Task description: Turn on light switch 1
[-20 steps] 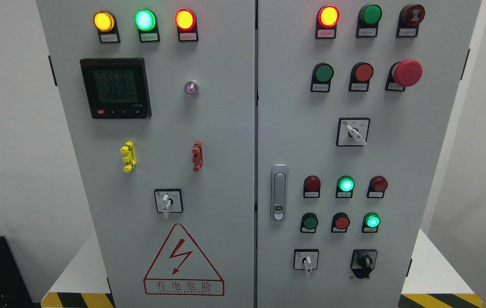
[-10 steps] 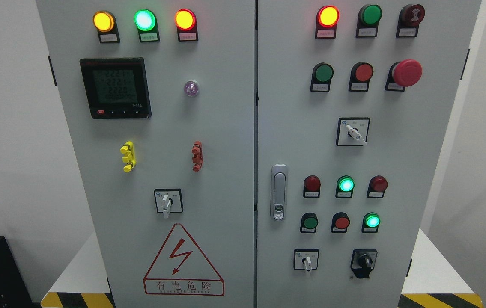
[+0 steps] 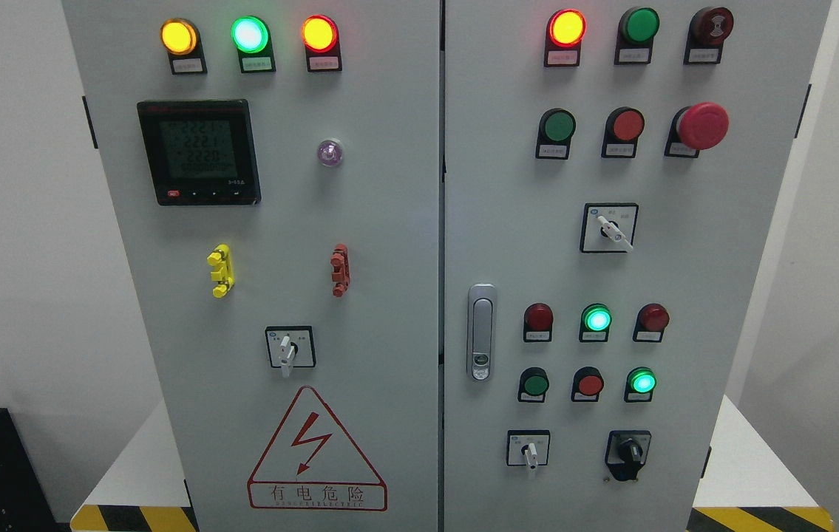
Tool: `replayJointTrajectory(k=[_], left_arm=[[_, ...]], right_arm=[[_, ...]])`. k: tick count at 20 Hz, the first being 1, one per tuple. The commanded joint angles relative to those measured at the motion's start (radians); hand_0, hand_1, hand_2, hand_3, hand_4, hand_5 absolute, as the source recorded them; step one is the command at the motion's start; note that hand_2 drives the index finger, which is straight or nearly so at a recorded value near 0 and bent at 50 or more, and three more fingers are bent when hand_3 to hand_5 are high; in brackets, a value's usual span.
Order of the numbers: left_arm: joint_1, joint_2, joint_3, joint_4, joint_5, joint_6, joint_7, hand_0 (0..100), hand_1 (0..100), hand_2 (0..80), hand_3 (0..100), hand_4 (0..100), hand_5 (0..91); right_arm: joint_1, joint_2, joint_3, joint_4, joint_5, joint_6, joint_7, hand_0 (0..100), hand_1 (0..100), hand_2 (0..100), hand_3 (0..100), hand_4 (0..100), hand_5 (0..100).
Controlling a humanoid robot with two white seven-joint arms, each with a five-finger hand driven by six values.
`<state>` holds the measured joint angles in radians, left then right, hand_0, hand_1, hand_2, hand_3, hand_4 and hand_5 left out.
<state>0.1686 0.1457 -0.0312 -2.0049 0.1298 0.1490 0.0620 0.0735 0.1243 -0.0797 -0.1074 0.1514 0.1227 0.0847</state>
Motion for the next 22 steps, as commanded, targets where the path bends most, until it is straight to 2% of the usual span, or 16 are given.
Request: replayJointTrajectory(k=[1, 4, 9, 13, 17, 22], left_arm=[[-0.098, -0.084, -0.171, -0.075, -0.084, 0.037, 0.036, 41, 73, 33.7, 58, 65, 48.9], [-0.141, -0.124, -0.231, -0.074, -0.091, 0.07, 0.142, 42, 74, 33.8, 58, 65, 48.7], [-0.158, -0.169, -0.263, -0.072, -0.093, 0.095, 0.231, 42, 76, 36.6, 57, 65, 48.5], [-0.169, -0.181, -0.256, -0.069, -0.09, 0.098, 0.251, 38, 78, 39.8, 57, 65, 47.7], [-0.172, -0.184, -0.237, -0.068, -0.09, 0.1, 0.26, 27, 77, 41.6, 59, 65, 47.6], [-0.175, -0.198, -0.173, -0.066, -0.087, 0.121, 0.272, 23, 78, 43.4, 60, 66, 48.3]], right_arm=[[0.0, 0.0, 0.0, 0.0, 0.0, 0.0, 0.0, 30, 0, 0, 0, 0, 0], [0.0, 0.0, 0.001, 0.0, -0.001, 0.0, 0.0, 30, 0, 0, 0, 0, 0], [0.0, 0.0, 0.0, 0.0, 0.0, 0.0, 0.0, 30, 0, 0, 0, 0, 0], [0.0, 0.0, 0.0, 0.0, 0.0, 0.0, 0.0, 30, 0, 0, 0, 0, 0], [0.0, 0.0, 0.0, 0.0, 0.0, 0.0, 0.0, 30, 0, 0, 0, 0, 0], [0.0, 0.0, 0.0, 0.0, -0.001, 0.0, 0.0, 30, 0, 0, 0, 0, 0]])
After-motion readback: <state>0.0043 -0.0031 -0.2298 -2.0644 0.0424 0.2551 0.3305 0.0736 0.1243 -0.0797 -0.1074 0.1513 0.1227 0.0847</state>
